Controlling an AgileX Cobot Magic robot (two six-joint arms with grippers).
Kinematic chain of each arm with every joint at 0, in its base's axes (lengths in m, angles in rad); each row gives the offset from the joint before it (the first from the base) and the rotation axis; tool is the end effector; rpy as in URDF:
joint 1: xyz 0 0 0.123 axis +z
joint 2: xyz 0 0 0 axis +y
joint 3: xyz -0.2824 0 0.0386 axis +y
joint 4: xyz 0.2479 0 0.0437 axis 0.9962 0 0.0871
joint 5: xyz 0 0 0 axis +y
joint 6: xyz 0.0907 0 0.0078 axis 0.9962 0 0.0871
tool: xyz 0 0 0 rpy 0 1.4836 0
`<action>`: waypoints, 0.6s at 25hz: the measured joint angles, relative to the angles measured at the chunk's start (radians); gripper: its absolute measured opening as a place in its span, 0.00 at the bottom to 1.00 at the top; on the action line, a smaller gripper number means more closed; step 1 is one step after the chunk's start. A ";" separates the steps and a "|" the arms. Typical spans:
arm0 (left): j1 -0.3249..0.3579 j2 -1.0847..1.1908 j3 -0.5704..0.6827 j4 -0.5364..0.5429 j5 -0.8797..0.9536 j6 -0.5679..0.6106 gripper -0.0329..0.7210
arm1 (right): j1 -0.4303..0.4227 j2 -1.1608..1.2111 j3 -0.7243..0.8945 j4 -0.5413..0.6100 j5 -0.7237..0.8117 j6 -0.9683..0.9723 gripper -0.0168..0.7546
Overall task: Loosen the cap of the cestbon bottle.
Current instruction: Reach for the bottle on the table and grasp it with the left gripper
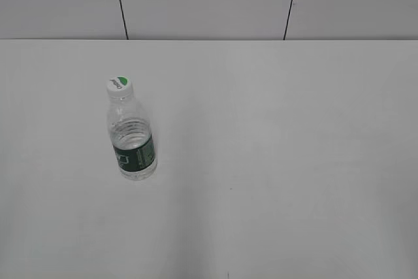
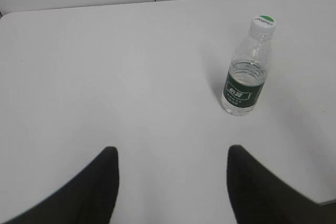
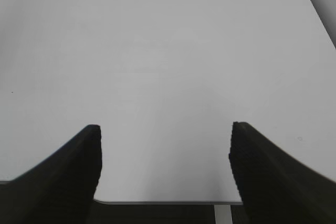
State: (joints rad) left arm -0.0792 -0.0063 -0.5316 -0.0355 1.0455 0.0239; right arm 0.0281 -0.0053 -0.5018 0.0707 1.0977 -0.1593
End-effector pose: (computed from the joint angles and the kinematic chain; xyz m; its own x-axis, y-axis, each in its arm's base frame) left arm -0.0093 -0.0021 0.2871 -0.4059 0.0383 -0.9131 0.1095 0.9940 -0.0070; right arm -0.0077 0.0055 0.2748 -0.4669 -0.1396 -0.8732 -0.1434 0.9863 -0.0810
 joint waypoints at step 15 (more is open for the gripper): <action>0.000 0.000 0.000 0.000 0.000 0.000 0.58 | 0.000 0.000 0.000 0.000 0.000 0.000 0.78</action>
State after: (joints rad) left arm -0.0792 -0.0063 -0.5316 -0.0355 1.0455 0.0239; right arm 0.0281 -0.0053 -0.5018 0.0707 1.0977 -0.1593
